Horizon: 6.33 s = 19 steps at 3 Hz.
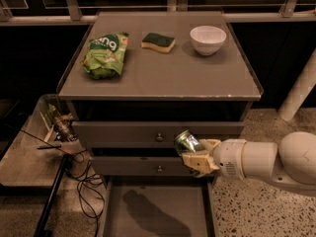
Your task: Place green can into bottom drawer
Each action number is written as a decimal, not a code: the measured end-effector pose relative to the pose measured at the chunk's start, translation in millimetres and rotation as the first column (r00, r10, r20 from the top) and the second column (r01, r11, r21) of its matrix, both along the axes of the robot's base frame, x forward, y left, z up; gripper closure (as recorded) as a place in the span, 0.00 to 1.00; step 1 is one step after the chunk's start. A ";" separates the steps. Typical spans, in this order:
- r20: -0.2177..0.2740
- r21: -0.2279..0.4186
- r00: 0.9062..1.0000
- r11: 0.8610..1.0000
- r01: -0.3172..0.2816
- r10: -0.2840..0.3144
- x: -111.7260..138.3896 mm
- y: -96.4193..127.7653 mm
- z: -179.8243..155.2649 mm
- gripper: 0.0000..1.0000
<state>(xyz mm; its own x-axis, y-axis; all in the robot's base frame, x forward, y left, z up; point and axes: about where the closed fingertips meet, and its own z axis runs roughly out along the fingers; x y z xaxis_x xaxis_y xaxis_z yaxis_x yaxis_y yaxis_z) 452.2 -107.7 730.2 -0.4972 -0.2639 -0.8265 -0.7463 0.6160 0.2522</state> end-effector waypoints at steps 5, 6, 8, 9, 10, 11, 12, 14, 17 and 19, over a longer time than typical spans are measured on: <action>-0.119 -0.224 0.981 0.959 -0.174 0.150 14.0 3.5 -204.3 1.00; -0.118 -0.200 0.986 0.970 -0.140 0.118 32.6 -8.3 -249.9 1.00; -0.099 -0.190 0.979 0.963 -0.192 0.176 29.2 1.5 -253.5 1.00; -0.039 -0.155 0.955 0.943 -0.296 0.293 32.8 12.3 -264.6 1.00; 0.034 -0.139 0.911 0.905 -0.402 0.410 36.7 17.9 -278.0 1.00; 0.066 -0.187 0.874 0.866 -0.464 0.482 33.2 17.8 -294.2 1.00; 0.066 -0.187 0.874 0.866 -0.464 0.482 33.2 17.8 -294.2 1.00; -0.004 -0.156 0.879 0.868 -0.471 0.477 31.9 19.2 -334.7 1.00; -0.144 -0.063 0.872 0.875 -0.479 0.467 25.9 15.8 -423.7 1.00; -0.198 -0.040 0.869 0.882 -0.470 0.454 19.7 12.5 -468.7 1.00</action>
Offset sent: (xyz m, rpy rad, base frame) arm 0.0003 0.0251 -0.1183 -0.2226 0.0906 0.1519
